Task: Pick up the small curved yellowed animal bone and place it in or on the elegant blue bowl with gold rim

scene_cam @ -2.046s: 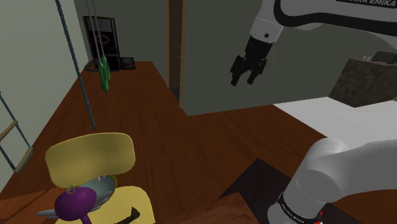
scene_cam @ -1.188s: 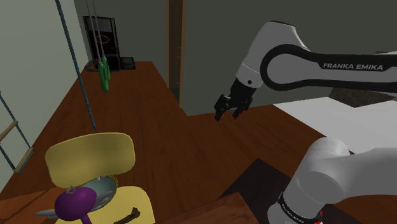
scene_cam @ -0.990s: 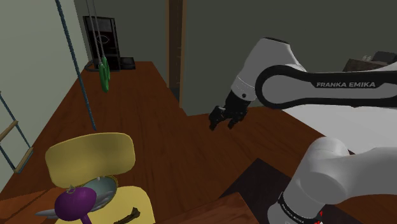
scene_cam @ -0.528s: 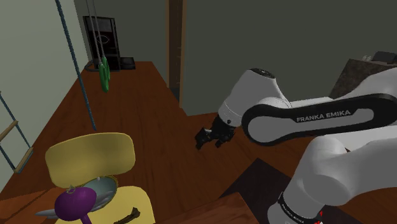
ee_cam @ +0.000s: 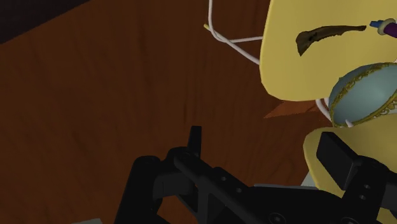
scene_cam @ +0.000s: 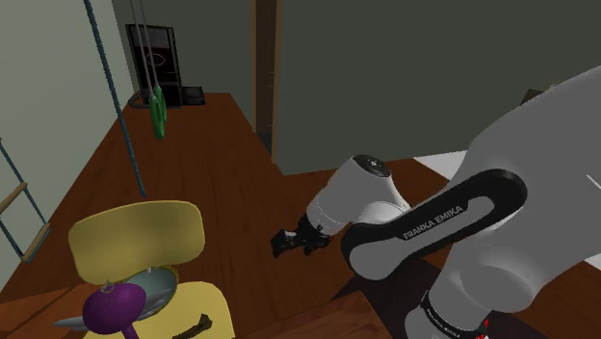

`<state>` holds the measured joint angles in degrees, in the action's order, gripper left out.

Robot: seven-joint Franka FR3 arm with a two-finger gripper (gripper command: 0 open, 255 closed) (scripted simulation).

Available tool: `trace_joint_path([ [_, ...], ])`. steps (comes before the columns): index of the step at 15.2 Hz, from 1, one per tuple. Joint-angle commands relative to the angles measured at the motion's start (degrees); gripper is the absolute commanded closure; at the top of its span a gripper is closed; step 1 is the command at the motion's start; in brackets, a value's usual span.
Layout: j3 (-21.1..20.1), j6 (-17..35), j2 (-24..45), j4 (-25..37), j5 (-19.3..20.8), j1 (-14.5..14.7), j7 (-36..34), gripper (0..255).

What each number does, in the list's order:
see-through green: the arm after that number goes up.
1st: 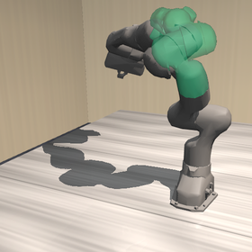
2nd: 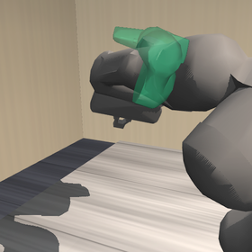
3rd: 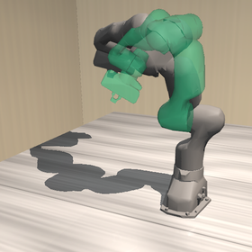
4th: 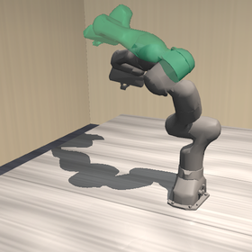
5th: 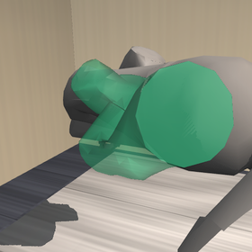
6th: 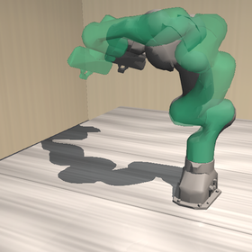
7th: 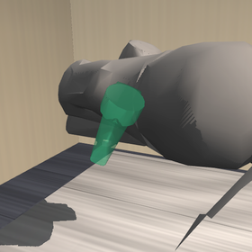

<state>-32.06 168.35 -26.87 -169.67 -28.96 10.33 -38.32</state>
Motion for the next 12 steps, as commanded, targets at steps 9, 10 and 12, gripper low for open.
trace_joint_path([
  [9, -99.81, 28.50, 11.78, 9.82, 22.73, -96.55, -32.62, 0],
  [10, -103.98, 29.99, 8.93, 11.48, 24.91, -100.55, -36.24, 0],
  [12, -109.72, 32.43, 3.38, 15.08, 26.34, -105.38, -41.05, 0],
])
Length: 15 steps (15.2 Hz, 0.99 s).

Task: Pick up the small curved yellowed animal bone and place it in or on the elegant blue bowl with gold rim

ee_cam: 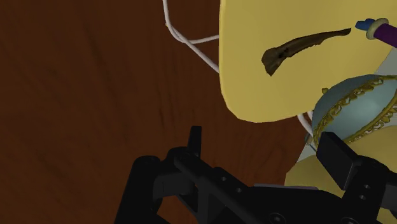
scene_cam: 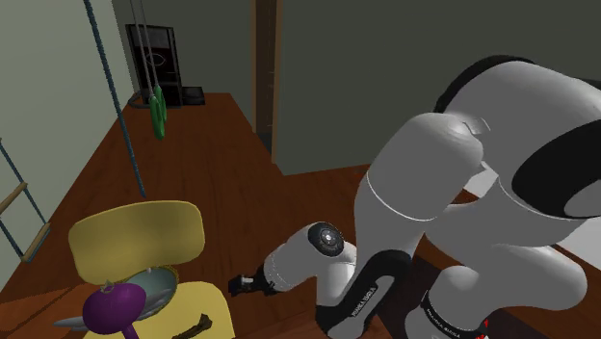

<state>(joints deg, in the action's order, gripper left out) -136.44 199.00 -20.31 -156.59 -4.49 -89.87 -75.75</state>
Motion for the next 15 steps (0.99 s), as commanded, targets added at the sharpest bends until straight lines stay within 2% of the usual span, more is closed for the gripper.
trace_joint_path([
  [1, -7.28, 2.75, -5.88, 3.92, 2.00, -6.58, -5.52, 0],
  [3, -10.27, 4.21, -11.06, 7.96, 1.40, -8.45, -8.48, 0],
  [6, -13.09, 5.35, -18.41, 14.49, -0.34, -9.77, -11.96, 0],
  [10, -10.32, 5.22, -27.86, 22.72, 4.88, -7.23, -23.88, 0],
  [15, -9.03, 5.49, -32.97, 27.33, 10.98, -8.33, -30.89, 0],
])
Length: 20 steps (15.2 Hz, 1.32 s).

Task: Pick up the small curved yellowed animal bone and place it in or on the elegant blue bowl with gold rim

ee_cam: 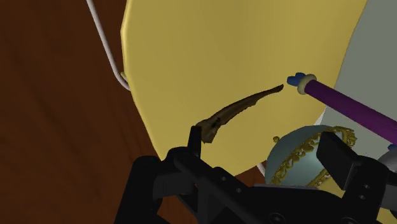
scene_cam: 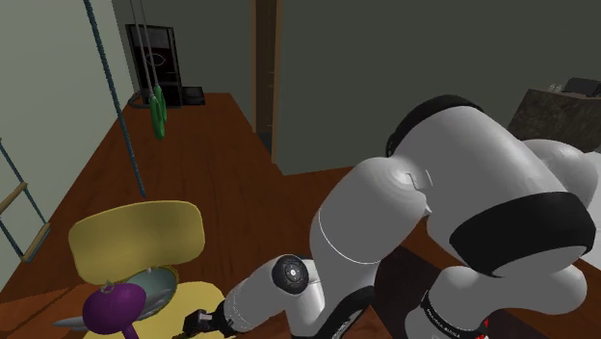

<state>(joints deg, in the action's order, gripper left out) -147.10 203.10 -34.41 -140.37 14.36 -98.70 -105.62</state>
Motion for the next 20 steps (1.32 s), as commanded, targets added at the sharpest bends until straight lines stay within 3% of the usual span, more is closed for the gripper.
trace_joint_path([
  [1, 0.00, 0.00, 0.00, 0.00, 0.00, 0.00, 0.00, 0],
  [2, 0.03, 0.00, -0.01, 0.00, 0.04, 0.02, -0.05, 0],
  [4, -11.34, -11.42, 2.20, 6.36, 8.40, -15.53, -3.62, 0],
  [5, -11.36, -10.74, 1.72, 6.17, 8.40, -15.71, -3.60, 0],
  [6, -19.10, -24.40, -0.19, 14.30, -51.10, -16.24, 47.95, 0],
  [7, -19.10, -29.25, -1.25, 16.84, -42.88, -19.04, 40.46, 0],
  [8, -19.10, -34.45, -2.81, 20.22, -39.66, -21.12, 37.19, 0],
  [11, -19.10, -50.14, -9.17, 32.03, -36.73, -26.31, 32.63, 0],
  [12, -19.10, -51.89, -10.01, 33.47, -36.61, -26.86, 32.25, 0],
  [20, -19.10, -49.81, -15.87, 36.72, -40.46, -26.45, 34.67, 0],
])
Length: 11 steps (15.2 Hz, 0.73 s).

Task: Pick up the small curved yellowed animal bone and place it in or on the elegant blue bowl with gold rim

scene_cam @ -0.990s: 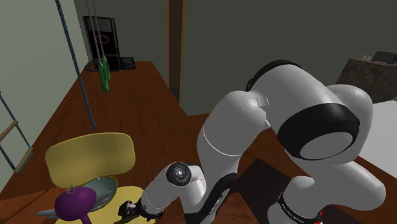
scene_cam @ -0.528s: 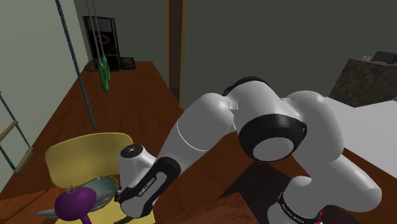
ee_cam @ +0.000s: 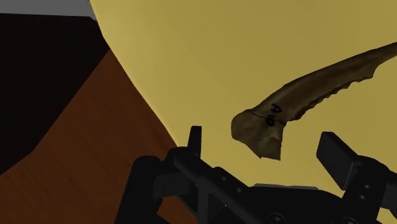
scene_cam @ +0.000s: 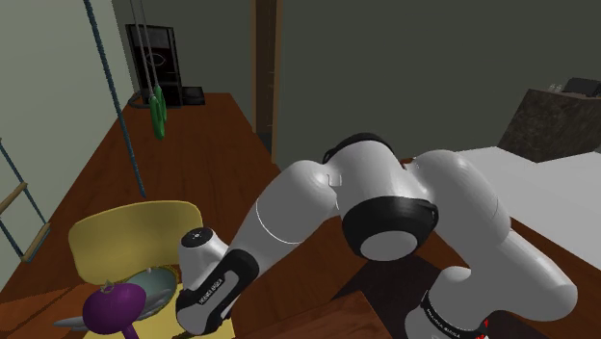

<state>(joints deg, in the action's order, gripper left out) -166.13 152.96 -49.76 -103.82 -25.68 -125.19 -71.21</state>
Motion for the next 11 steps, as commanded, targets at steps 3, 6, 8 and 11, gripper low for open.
trace_joint_path([
  [3, -0.07, 0.33, -0.52, 0.17, -0.41, 0.04, 0.26, 0],
  [6, -0.07, 0.33, -0.52, 0.17, -0.41, 0.04, 0.26, 0],
  [8, -0.07, 0.33, -0.52, 0.17, -0.41, 0.04, 0.26, 255],
  [11, -0.06, 0.30, -0.55, 0.23, -0.41, 0.05, 0.24, 255],
])
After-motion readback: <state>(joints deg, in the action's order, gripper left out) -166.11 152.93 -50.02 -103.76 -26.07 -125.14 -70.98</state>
